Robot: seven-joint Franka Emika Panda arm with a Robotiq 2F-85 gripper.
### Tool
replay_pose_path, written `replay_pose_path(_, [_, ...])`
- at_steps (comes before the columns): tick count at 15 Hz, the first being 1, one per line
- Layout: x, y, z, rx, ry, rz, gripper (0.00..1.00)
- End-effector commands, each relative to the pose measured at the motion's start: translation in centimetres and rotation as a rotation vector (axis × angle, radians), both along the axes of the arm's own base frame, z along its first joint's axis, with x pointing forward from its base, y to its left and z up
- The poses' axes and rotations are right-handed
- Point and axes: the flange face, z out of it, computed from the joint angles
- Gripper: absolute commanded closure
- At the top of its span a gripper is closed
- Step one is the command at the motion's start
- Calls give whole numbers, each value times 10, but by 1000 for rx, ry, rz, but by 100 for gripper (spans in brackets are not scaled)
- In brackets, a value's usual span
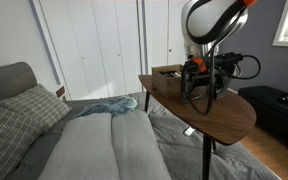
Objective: Put the green pen in the basket
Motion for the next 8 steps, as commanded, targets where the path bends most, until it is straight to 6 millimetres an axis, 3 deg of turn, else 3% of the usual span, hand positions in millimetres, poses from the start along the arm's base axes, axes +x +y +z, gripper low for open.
replay_pose_path(1, [-32,-19,4,20,-46,-187,0])
replay_pose_path(5, [-66,-33,38,35,-90,-369,0])
replay_pose_path(7, [-68,-40,43,19,-120,-462,0])
replay_pose_path(8, [-54,-32,39,13,-90,-367,0])
